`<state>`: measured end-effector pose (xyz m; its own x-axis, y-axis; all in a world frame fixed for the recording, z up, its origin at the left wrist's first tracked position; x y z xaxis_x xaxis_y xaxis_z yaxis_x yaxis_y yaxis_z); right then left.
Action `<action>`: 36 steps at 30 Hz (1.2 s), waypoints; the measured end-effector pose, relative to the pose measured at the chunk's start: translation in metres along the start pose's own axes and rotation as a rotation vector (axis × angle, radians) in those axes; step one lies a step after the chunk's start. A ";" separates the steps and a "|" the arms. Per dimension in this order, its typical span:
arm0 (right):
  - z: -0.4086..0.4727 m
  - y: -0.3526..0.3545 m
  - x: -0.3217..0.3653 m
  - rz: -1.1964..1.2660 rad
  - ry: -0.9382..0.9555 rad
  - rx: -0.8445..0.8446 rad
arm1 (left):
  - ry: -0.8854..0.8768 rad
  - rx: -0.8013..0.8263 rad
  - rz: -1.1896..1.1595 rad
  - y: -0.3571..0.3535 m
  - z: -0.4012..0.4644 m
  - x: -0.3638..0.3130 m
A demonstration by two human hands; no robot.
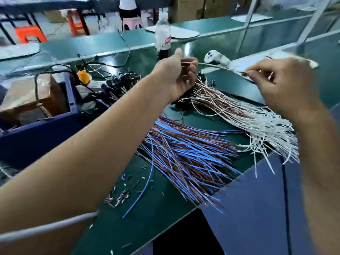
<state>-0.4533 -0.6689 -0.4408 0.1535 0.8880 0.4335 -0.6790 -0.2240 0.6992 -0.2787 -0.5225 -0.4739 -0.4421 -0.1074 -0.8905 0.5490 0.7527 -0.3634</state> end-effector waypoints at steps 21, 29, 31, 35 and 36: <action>-0.013 -0.013 -0.062 -0.069 -0.258 -0.108 | 0.146 -0.054 -0.074 -0.015 0.042 0.045; -0.019 -0.072 -0.064 -0.057 -0.394 0.160 | 0.142 -0.058 0.120 -0.010 0.040 0.047; -0.019 -0.062 -0.068 -0.039 -0.407 0.138 | 0.127 -0.053 0.083 -0.006 0.041 0.045; -0.016 -0.038 -0.077 -0.076 -0.398 0.077 | 0.117 -0.033 0.036 -0.006 0.039 0.044; -0.016 -0.034 -0.079 -0.082 -0.409 0.072 | 0.114 -0.030 0.035 -0.006 0.037 0.043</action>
<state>-0.4538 -0.7254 -0.5078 0.4867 0.6748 0.5547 -0.6032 -0.1998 0.7722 -0.2749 -0.5561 -0.5202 -0.5020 -0.0074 -0.8649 0.5451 0.7737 -0.3230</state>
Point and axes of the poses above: each hand's wrist, its own z-axis towards the middle knuckle, its own y-axis out of the back of the hand, x = y × z, the point moved 5 cm from there along z, towards the middle knuckle, and after that the axes turned 11 degrees about z, right-handed, at the moved point
